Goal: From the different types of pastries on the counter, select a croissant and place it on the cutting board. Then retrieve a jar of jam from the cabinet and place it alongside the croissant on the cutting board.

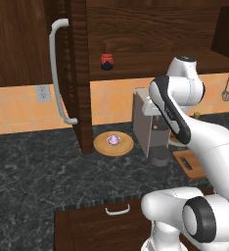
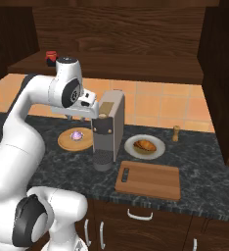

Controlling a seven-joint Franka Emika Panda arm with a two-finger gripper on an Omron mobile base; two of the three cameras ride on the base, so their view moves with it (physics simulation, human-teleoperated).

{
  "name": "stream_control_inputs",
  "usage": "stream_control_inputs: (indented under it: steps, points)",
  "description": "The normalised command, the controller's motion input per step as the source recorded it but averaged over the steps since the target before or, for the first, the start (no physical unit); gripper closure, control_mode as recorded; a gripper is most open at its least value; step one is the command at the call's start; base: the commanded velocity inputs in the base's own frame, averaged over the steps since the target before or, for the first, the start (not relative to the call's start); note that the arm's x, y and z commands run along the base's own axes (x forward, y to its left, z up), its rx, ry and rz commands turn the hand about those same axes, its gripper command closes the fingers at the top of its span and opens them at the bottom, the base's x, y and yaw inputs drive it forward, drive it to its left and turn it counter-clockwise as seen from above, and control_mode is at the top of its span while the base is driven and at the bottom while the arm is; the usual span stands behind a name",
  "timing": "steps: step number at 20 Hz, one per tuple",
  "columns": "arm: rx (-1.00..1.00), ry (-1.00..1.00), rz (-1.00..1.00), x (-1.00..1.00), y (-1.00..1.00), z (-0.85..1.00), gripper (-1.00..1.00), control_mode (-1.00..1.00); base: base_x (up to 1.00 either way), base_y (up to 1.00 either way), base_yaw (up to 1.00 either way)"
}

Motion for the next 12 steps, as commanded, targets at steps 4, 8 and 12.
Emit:
stream_control_inputs:
  steps: [4,8,12]
  points:
    - [0.01,0.00,0.00,0.02,-0.01,0.00,-1.00,-1.00,0.00,0.00,0.00]
    - [0.00,-0.23,0.02,-0.06,0.44,0.19,-1.00,-1.00,0.00,0.00,0.00]
    - [0.02,-0.37,0.15,0.10,0.69,0.58,-1.00,-1.00,0.00,0.00,0.00]
